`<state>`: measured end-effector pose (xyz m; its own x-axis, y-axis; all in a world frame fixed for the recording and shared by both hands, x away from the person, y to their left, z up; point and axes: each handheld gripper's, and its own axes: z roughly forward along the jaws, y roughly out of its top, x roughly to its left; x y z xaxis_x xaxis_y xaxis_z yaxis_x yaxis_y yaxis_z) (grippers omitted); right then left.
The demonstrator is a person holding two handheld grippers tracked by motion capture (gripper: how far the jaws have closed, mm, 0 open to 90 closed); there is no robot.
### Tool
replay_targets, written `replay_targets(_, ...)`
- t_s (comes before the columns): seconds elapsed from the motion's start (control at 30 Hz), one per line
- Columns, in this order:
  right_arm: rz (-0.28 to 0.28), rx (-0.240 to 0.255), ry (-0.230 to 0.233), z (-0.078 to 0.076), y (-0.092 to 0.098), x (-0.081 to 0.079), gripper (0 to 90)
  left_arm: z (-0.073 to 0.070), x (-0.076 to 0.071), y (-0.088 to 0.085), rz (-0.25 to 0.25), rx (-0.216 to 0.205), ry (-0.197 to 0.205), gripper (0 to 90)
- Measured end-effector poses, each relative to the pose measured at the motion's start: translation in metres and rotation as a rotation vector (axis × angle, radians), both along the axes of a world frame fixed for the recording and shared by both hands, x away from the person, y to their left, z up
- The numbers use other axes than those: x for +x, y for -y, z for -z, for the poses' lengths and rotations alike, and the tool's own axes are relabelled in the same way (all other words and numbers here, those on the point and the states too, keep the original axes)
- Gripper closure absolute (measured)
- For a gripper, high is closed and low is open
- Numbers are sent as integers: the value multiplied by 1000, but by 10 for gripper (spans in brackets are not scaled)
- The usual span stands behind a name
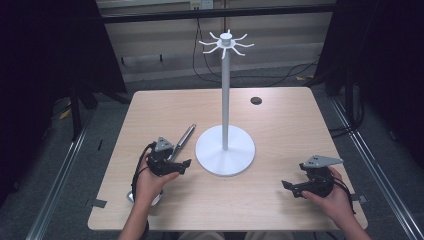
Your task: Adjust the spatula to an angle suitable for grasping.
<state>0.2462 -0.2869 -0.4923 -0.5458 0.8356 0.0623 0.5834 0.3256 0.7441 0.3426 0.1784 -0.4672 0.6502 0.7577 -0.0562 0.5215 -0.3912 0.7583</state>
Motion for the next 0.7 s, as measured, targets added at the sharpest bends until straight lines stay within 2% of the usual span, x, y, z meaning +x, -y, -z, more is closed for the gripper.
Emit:
replay_targets(0.23, -5, 2, 4, -1, -1, 0, 47, -2, 0, -7, -16, 19, 4, 182)
replay_targets(0.37, -13, 0, 5, -1, -5, 3, 47, -2, -1, -14, -28, 36, -17, 211)
replay_targets(0.4, -15, 0, 7, -1, -6, 4, 48, -2, -1, -16, -32, 44, -28, 241)
replay_targets(0.47, -23, -1, 7, -1, -9, 5, 48, -1, -2, -17, -27, 59, -35, 362)
replay_targets(0.5, -25, -2, 4, -1, -10, 5, 48, 1, -2, -19, -37, 80, -46, 384)
replay_targets(0.53, -25, -2, 4, -1, -10, 5, 48, 1, -2, -19, -37, 80, -46, 435)
replay_targets(0.57, -27, -2, 1, -1, -11, 6, 48, 4, -3, -19, -40, 84, -53, 435)
replay_targets(0.6, -37, -9, 0, 0, -13, 7, 48, 7, -2, -21, -41, 118, -69, 518)
replay_targets(0.7, -45, -11, 0, 0, -16, 7, 48, 12, 0, -21, -64, 159, -83, 621)
